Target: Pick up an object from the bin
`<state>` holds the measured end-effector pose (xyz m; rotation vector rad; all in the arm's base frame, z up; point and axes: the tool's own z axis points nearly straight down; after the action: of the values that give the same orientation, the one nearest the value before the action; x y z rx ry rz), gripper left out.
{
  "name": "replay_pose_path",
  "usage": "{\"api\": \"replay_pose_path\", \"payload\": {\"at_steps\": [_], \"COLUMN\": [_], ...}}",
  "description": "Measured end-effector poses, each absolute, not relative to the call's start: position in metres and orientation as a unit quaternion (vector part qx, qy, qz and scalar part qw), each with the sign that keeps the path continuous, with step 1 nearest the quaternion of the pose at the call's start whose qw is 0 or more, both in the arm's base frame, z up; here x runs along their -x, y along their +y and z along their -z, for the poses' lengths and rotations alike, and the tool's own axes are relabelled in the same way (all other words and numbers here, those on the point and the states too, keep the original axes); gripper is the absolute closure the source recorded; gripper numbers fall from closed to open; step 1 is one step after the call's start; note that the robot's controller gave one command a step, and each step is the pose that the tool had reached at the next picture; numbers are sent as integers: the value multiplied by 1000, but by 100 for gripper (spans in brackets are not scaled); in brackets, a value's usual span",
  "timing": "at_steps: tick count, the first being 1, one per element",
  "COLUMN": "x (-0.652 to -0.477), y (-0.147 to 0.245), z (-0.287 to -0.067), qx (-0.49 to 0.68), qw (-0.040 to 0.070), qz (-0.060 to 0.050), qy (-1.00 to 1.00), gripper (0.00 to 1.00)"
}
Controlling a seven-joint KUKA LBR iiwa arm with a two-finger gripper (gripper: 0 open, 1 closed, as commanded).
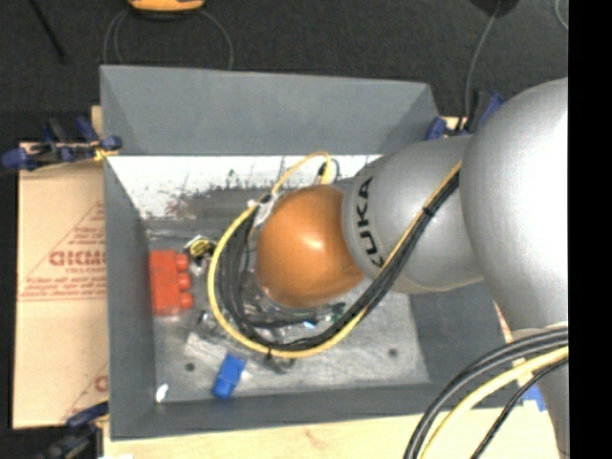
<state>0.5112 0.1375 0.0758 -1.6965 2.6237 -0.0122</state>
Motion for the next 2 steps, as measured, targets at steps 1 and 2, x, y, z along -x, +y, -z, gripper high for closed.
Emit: {"api": "replay_pose_path", "payload": {"at_steps": [1, 2], "x": [-516, -516], "y": [194, 197], "z": [-85, -77], "qx": [689, 693], "qw": [4, 5], "qz": [2, 5], "qy": [724, 721], "gripper": [0, 0]}}
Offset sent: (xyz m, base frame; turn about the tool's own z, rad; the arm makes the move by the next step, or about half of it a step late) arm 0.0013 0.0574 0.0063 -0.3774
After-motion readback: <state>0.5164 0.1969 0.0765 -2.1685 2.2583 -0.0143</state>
